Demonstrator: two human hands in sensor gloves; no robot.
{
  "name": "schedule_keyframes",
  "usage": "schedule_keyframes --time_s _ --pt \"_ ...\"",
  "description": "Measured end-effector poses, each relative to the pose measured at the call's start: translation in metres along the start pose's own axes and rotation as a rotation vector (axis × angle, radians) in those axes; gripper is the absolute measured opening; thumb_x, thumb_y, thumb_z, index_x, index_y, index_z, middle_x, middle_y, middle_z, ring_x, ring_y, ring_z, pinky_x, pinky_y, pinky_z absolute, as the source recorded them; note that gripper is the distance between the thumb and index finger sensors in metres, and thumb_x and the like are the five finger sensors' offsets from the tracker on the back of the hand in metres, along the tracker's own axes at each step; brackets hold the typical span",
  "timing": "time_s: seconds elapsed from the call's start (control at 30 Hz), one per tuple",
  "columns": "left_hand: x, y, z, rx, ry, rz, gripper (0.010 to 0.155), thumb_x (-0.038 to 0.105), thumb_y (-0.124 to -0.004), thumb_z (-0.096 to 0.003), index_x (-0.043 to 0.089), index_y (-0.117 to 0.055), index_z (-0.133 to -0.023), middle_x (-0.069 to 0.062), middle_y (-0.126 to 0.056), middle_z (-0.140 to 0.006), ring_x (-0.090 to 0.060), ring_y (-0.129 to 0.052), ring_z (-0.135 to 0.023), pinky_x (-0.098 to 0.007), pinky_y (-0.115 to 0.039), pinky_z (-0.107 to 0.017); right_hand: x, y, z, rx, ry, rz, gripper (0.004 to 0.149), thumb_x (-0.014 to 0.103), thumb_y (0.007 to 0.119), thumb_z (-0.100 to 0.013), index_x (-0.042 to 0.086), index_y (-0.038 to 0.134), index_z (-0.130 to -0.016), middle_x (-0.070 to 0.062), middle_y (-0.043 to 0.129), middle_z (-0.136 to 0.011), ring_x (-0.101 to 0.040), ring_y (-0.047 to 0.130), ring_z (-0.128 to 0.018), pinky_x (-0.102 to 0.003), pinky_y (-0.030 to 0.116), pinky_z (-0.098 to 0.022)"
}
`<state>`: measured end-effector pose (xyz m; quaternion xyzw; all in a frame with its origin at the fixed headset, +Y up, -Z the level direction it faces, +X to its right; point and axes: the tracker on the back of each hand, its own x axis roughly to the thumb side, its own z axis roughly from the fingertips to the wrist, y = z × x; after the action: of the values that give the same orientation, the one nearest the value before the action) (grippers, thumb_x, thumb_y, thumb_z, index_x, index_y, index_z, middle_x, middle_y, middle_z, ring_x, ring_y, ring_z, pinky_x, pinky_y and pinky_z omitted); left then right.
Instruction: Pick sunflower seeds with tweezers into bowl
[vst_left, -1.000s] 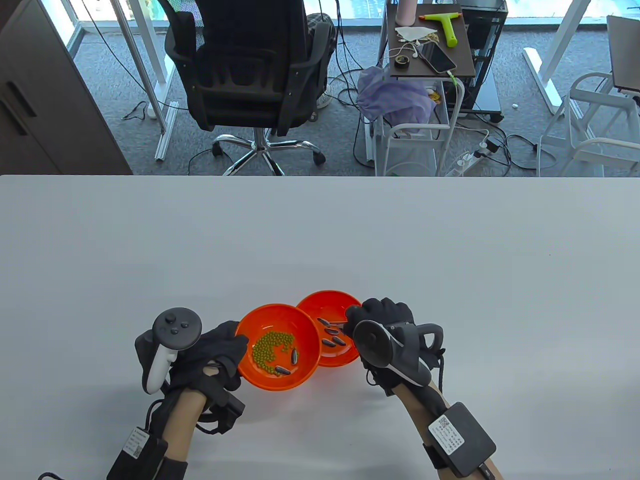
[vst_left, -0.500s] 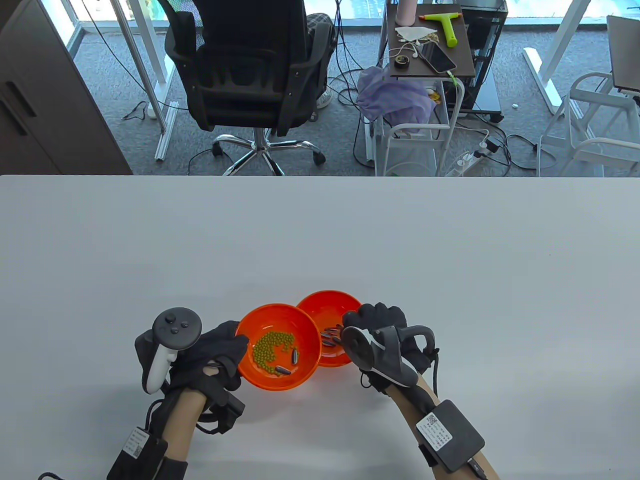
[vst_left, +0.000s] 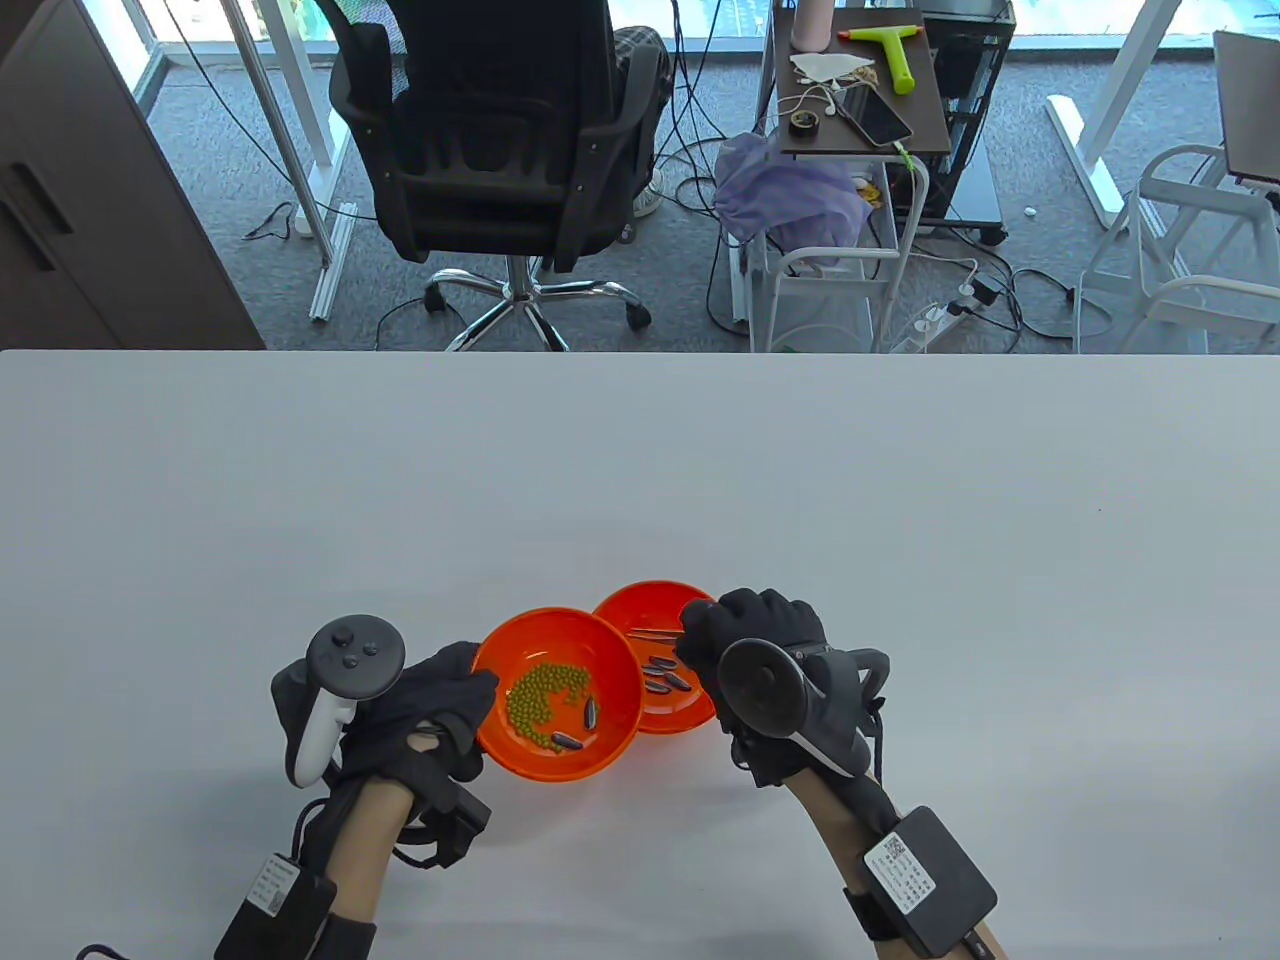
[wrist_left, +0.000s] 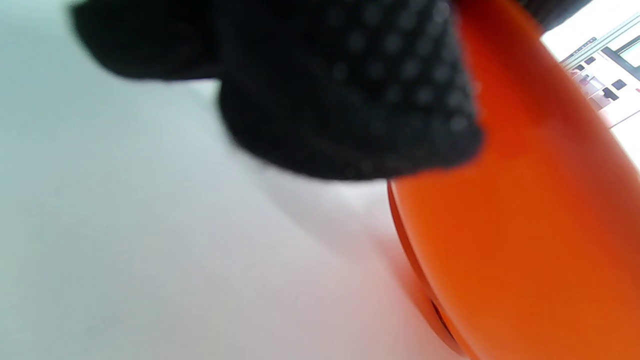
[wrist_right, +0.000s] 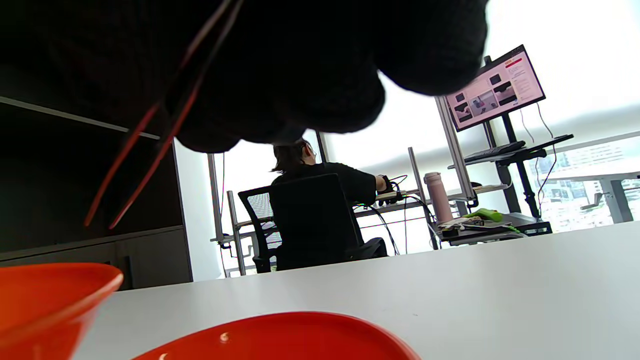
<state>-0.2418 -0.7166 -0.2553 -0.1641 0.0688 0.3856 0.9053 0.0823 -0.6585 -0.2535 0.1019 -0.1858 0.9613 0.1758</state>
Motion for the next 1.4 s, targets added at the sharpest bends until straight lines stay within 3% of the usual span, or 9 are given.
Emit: schedule_keyframes --time_s 0.3,0.63,1.2,1.4 --pt "0.000 -0.001 0.000 -0.003 -0.008 -0.003 0.050 0.039 -0.079 -0.0467 0.015 -0.081 -0.091 -0.006 -0.105 -0.041 -0.012 -0.105 -0.004 -0.034 -0.094 -0.016 0.033 0.002 0.009 0.109 -0.164 -0.009 0.041 0.046 0.089 -0.029 0.029 0.103 -0.064 0.007 0.104 -0.055 -0.012 0.100 -0.040 -0.036 0.087 -0.045" --pt "0.001 -0.001 -0.001 -0.005 -0.012 -0.003 0.051 0.039 -0.079 -0.0467 0.015 -0.081 -0.091 -0.006 -0.105 -0.041 -0.012 -0.105 -0.004 -0.035 -0.094 -0.016 0.052 0.023 0.020 0.230 -0.271 0.093 0.041 0.046 0.090 -0.029 0.029 0.104 -0.064 0.007 0.104 -0.055 -0.012 0.100 -0.041 -0.037 0.087 -0.045" --pt "0.001 -0.002 -0.001 -0.005 -0.019 -0.005 0.050 0.039 -0.079 -0.0467 0.015 -0.081 -0.091 -0.006 -0.105 -0.041 -0.012 -0.105 -0.004 -0.035 -0.094 -0.016 0.060 0.027 0.025 0.221 -0.309 0.148 0.040 0.045 0.090 -0.029 0.028 0.104 -0.063 0.006 0.105 -0.054 -0.013 0.100 -0.040 -0.037 0.087 -0.045" --pt "0.001 -0.002 0.000 -0.005 -0.016 -0.004 0.051 0.039 -0.079 -0.0467 0.015 -0.081 -0.091 -0.006 -0.105 -0.041 -0.012 -0.105 -0.004 -0.035 -0.094 -0.016 0.050 0.020 0.020 0.159 -0.253 0.108 0.040 0.044 0.090 -0.029 0.028 0.104 -0.063 0.006 0.105 -0.054 -0.012 0.100 -0.039 -0.037 0.087 -0.044"
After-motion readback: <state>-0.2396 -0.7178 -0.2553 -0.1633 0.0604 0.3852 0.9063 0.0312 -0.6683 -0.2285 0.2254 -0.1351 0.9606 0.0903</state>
